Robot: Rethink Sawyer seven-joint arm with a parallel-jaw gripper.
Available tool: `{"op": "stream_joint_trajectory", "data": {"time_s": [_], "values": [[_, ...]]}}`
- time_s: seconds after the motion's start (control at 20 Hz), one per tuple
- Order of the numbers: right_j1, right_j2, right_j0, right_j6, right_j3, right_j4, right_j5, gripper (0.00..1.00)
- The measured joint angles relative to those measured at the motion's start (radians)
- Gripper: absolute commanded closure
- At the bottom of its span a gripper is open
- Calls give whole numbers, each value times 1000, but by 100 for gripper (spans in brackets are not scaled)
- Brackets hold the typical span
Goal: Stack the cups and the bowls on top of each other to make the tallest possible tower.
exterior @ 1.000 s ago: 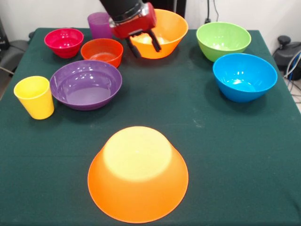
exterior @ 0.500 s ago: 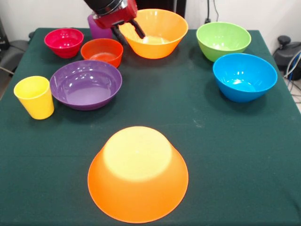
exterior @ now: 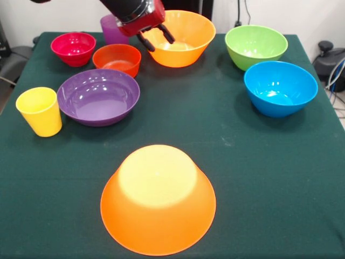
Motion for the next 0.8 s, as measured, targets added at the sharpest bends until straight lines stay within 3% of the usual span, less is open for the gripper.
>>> {"op": "stream_joint_trajectory", "data": {"time_s": [0.2, 0.5, 0.8], "values": [[7, 12, 0, 0, 10, -19, -18, 0], [-44, 28, 31, 3, 47, -25, -152, 0], [-164, 26, 141, 45, 77, 6, -317, 0]]}}
